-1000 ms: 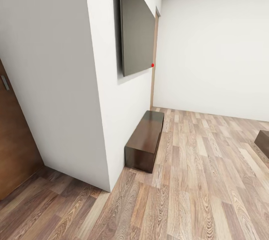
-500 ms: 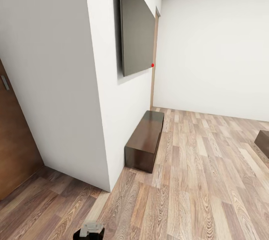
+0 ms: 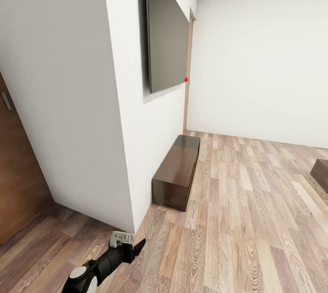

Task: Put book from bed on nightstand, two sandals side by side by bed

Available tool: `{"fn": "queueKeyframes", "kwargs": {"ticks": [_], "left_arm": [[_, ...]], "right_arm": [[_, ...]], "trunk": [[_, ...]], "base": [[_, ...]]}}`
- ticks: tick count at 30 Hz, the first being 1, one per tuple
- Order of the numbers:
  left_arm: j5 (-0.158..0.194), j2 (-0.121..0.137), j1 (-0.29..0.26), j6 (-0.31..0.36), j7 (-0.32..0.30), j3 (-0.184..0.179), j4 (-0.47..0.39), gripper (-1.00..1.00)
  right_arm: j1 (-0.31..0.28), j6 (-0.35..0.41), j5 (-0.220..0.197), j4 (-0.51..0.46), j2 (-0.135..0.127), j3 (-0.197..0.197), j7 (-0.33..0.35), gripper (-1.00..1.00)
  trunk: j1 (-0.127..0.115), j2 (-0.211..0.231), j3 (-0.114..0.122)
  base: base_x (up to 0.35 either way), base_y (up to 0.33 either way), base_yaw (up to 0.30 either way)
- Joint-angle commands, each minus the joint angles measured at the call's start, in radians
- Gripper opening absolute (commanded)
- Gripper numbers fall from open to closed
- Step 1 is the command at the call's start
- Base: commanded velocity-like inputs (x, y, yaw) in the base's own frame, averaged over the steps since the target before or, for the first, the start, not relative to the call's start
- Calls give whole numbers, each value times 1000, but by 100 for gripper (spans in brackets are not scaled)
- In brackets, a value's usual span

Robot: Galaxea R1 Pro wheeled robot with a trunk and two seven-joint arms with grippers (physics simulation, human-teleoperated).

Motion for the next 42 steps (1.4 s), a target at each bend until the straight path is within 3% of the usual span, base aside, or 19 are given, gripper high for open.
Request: {"fn": "queueKeyframes", "kwargs": {"ticks": [1,4,7,12,17,20,24,27,28,34,42], "left_arm": [[37,3,-2,18,-24,1,-3,100],[134,30,-11,68,-88,3,-15,100],[167,61,-15,98,-103,3,-18,100],[179,73,-16,106,-89,3,-15,100],[183,76,-16,108,-83,0,-14,100],[183,76,-16,109,-82,-1,-14,100],[184,76,-16,109,-82,-2,-14,100],[184,76,-16,109,-82,-1,-15,100],[184,76,-16,109,-81,-1,-16,100],[183,73,-16,108,-79,-3,-14,100],[183,72,-16,108,-79,-4,-14,100]], "right_arm": [[-1,-3,-1,1,0,-4,2,100],[-1,-3,0,0,0,-4,2,100],[-1,-3,1,0,0,-4,3,100],[-1,1,2,-13,-1,-4,5,100],[-2,36,3,-121,-3,-2,1,100],[-5,109,5,-184,-3,-2,-3,100],[-24,264,6,-224,2,-1,-6,100],[-93,367,7,-237,5,0,-7,100],[-194,421,9,-240,8,1,-9,100],[-356,464,9,-232,11,3,-9,100],[-413,618,12,-233,11,4,-9,100]], "trunk": [[0,-1,-1],[0,-1,-1],[0,-1,-1],[0,-1,-1],[0,-1,-1],[0,-1,-1],[0,-1,-1],[0,-1,-1],[0,-1,-1],[0,-1,-1],[0,-1,-1]], "base": [[0,0,0],[0,0,0],[0,0,0],[0,0,0],[0,0,0],[0,0,0],[0,0,0],[0,0,0],[0,0,0],[0,0,0],[0,0,0]]}}
